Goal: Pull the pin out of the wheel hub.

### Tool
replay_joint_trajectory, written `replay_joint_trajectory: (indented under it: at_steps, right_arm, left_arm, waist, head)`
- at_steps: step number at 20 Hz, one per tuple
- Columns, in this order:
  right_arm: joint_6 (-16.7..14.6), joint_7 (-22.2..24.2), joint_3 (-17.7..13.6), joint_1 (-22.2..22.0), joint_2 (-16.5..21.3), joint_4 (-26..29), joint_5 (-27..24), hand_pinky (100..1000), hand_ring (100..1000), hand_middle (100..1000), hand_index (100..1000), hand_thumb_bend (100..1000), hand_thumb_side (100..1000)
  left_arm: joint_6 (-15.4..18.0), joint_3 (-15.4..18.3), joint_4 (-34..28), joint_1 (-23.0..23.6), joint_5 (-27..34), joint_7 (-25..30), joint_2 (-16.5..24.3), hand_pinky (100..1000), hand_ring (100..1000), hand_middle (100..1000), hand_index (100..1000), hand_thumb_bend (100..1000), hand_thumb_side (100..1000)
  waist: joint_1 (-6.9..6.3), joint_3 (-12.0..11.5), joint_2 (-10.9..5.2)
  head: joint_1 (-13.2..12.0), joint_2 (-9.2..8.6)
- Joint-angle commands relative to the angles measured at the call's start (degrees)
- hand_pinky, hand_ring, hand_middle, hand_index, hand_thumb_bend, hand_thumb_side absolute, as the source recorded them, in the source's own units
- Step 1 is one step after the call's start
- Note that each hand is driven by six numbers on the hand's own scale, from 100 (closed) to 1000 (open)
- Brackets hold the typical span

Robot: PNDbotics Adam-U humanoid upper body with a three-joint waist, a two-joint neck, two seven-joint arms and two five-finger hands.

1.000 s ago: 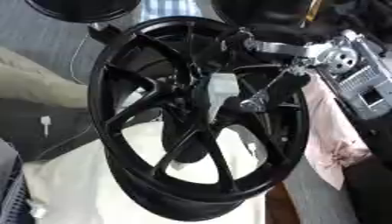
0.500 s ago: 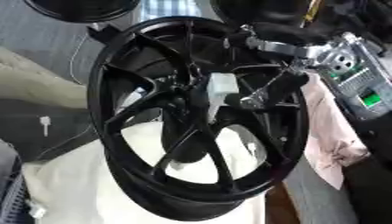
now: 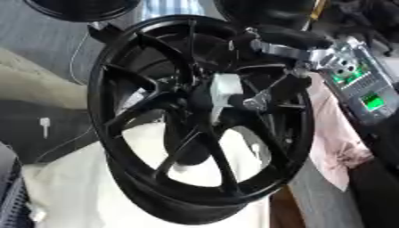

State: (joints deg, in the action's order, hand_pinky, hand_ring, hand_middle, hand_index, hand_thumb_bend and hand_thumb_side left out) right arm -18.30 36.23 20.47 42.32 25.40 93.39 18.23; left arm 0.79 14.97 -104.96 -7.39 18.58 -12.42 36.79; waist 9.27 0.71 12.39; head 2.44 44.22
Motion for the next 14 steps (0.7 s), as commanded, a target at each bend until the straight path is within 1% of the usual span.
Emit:
replay_joint_trajectory:
  at_steps: [1,5,8,10,11,14]
  right_arm:
    - [-0.4,0.1,-0.9,0.6,0.6,0.0,0.6,841,797,623,878,327,184]
    - [-0.7,0.1,-0.9,0.2,0.4,-0.5,1.5,841,799,621,869,323,194]
    - [-0.9,-0.1,-0.9,0.0,0.3,-1.0,2.2,843,802,599,865,326,196]
    - [-1.0,-0.5,-1.0,0.0,0.3,-1.2,2.4,848,815,615,865,318,193]
    - [-1.1,-0.7,-1.0,0.0,0.3,-1.3,2.3,853,833,639,866,312,188]
    - [-1.3,-0.8,-1.2,0.1,0.3,-1.4,2.1,852,835,641,864,308,199]
  left_arm:
    - [0.2,0.3,-0.9,-0.4,-0.1,0.2,1.9,301,440,465,609,100,771]
    - [0.2,0.2,-0.9,-0.4,-0.1,0.2,1.9,301,440,465,609,100,771]
    - [0.2,0.3,-0.9,-0.3,-0.1,0.2,1.9,301,440,465,610,100,772]
    - [0.2,0.3,-0.9,-0.3,-0.2,0.2,1.9,301,440,465,610,100,773]
    - [0.2,0.3,-0.9,-0.3,-0.2,0.2,1.9,301,440,465,610,100,773]
    - [0.2,0.3,-0.9,-0.3,-0.2,0.3,1.9,301,440,465,610,100,772]
  waist:
    - [-0.54,0.0,-0.65]
    - [-0.56,-0.2,-0.53]
    - [-0.55,-0.2,-0.51]
    - [-0.55,-0.2,-0.49]
    - [-0.55,-0.2,-0.47]
    - [-0.56,-0.3,-0.38]
  head:
    - [0.2,-0.11]
    - [0.2,-0.11]
    - [0.2,-0.11]
    - [0.2,-0.11]
    - [0.2,-0.11]
    - [0.3,-0.11]
